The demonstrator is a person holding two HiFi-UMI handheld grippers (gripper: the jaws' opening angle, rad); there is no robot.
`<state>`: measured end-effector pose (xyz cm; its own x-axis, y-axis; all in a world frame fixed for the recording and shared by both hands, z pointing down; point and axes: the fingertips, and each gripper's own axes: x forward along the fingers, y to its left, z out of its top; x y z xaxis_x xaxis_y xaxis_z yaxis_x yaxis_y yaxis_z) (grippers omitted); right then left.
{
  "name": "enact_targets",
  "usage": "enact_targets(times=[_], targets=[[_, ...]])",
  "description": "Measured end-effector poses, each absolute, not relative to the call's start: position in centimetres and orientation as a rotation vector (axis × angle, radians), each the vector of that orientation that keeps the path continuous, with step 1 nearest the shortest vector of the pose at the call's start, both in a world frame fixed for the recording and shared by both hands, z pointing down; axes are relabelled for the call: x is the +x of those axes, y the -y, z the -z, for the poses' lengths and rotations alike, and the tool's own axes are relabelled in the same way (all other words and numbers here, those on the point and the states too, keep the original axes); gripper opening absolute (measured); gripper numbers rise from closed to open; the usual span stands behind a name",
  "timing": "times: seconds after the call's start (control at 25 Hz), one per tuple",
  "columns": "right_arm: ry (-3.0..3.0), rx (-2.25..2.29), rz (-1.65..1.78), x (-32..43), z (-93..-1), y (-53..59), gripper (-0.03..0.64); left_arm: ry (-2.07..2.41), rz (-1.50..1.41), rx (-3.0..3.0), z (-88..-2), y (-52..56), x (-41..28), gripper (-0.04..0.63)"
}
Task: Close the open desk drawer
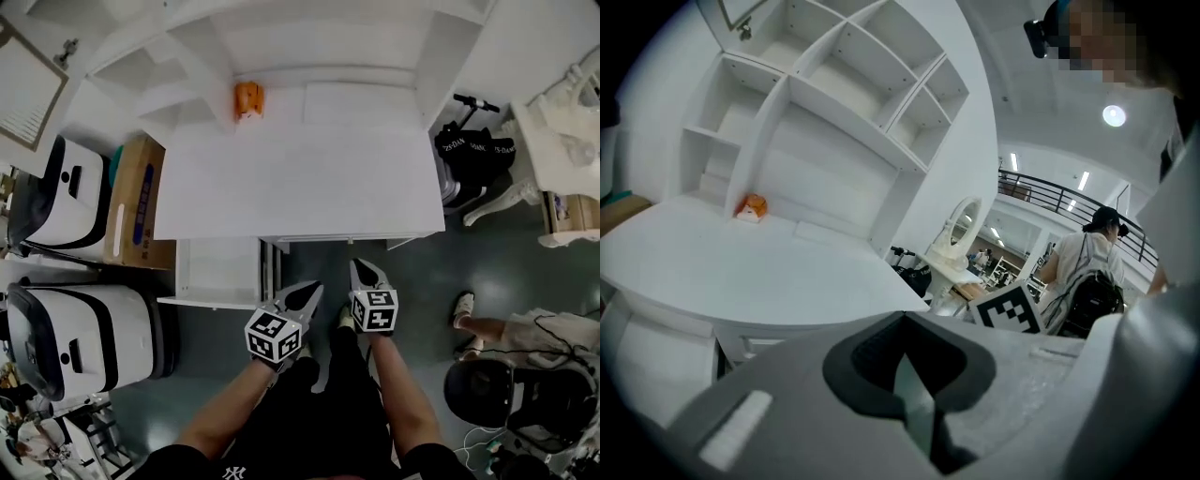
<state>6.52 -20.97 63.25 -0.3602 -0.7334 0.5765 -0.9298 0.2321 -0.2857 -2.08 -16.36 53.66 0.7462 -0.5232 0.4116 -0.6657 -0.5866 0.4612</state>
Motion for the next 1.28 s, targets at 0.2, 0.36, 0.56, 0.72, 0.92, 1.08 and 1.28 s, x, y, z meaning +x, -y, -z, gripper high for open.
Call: enact_targets(times=[0.2, 0.36, 0.56, 0.72, 0.92, 1.08, 1.28], targets=[[2.263, 1.59, -0.825, 5.6, -58.0, 19.7, 0.023, 0.864, -0.255, 2.348, -50.9, 15.4, -2.5, 0.002], [2.333, 1.624, -0.753, 4.7, -53.0, 20.0, 0.023, 0.863, -0.196, 2.389, -47.5, 16.0, -3.2, 0.002], [2.396, 1.627, -0.65, 3.2, -46.6, 19.9, 0.023, 0.879, -0.154, 2.445, -42.5, 16.8, -4.0, 0.002], [2.456, 1.642, -0.565, 2.4, -41.7, 19.4, 0.023, 0.9, -0.136, 2.496, -38.8, 17.1, -4.8, 0.002], [2.537, 1.673, -0.447, 1.7, -35.1, 19.6, 0.023, 0.918, -0.087, 2.563, -33.9, 17.9, -5.5, 0.002], [2.61, 1.693, -0.399, 1.1, -30.7, 19.1, 0.023, 0.937, -0.041, 2.611, -30.7, 18.0, -6.0, 0.002], [2.646, 1.706, -0.328, 0.8, -27.7, 18.7, 0.023, 0.948, -0.006, 2.665, -27.8, 17.6, -6.0, 0.002]])
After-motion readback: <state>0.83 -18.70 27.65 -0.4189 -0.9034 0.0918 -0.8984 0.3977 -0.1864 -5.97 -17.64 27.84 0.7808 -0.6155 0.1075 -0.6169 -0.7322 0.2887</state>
